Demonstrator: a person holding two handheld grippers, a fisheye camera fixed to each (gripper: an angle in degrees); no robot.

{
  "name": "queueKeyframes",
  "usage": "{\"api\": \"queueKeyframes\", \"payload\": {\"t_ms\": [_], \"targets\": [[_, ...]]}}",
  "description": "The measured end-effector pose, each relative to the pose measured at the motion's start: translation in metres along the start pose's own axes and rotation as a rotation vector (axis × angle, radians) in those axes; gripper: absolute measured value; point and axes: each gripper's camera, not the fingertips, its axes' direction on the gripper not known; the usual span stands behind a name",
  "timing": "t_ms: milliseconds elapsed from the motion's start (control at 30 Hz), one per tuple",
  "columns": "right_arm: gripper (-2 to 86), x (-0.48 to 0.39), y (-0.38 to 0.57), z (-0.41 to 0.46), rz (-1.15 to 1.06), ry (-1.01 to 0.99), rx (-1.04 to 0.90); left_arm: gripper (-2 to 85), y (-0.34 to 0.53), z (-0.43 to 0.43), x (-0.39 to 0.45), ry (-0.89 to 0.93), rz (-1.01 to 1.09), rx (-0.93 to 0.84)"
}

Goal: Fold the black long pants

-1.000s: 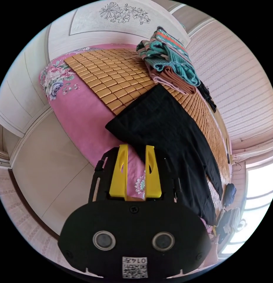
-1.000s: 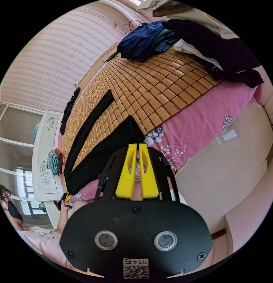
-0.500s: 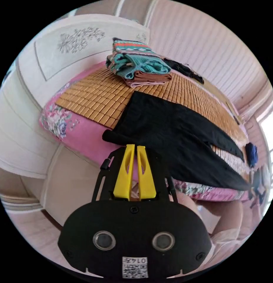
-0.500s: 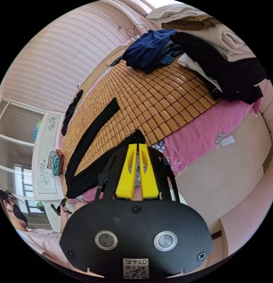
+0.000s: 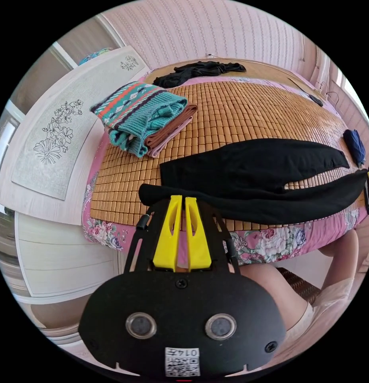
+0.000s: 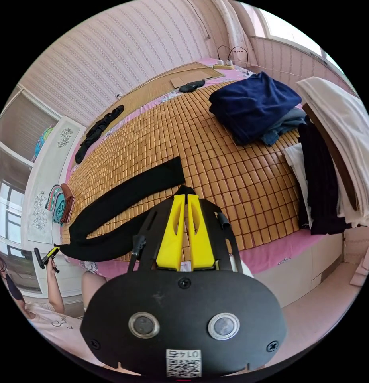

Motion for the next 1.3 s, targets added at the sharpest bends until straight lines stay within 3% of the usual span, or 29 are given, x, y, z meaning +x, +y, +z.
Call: {"api": "queueKeyframes", "payload": {"t_ms": [167, 233, 333, 400, 600, 733, 800, 833, 1067, 1167, 1300], "targets": [[1.5, -0.015, -0.067, 0.019, 0.063, -0.037, -0.025, 1.3, -0.071, -0.002, -0.029, 0.150, -0.092, 0.028], [3.3, -0.017, -0.098, 0.045, 0.138, -0.105, -0.066, 5.2, -0.110, 0.015, -0.048, 0.264, -0.239, 0.049], [6.1, -0.030, -0.108, 0.066, 0.202, -0.094, -0.019, 6.9, -0.133, 0.037, -0.055, 0.285, -0.424, 0.044], [6.4, -0.041, -0.106, 0.078, 0.161, -0.101, -0.026, 7.0, -0.134, 0.039, -0.045, 0.278, -0.435, 0.058], [4.0, -0.101, -0.081, 0.123, -0.176, -0.042, -0.097, 6.2, -0.126, 0.041, 0.057, 0.350, -0.156, 0.033], [1.4, -0.147, -0.070, 0.154, -0.303, -0.016, -0.047, 5.7, -0.133, 0.054, 0.138, 0.314, -0.010, -0.038], [0.6, -0.159, -0.068, 0.171, -0.325, 0.010, -0.069, 5.1, -0.136, 0.066, 0.163, 0.247, 0.047, -0.114], [0.3, -0.162, -0.067, 0.189, -0.322, 0.038, -0.154, 4.2, -0.135, 0.062, 0.173, 0.232, 0.085, -0.071], [-0.3, -0.159, -0.046, 0.182, -0.387, 0.047, -0.150, -0.4, -0.139, 0.039, 0.208, 0.167, 0.274, -0.176], [-0.3, -0.156, -0.018, 0.176, -0.451, 0.097, -0.262, -0.8, -0.125, 0.022, 0.229, 0.137, 0.379, -0.233], [0.0, -0.118, 0.036, 0.152, -0.331, -0.030, -0.307, -0.7, -0.094, -0.001, 0.253, 0.047, 0.537, -0.253]]}}
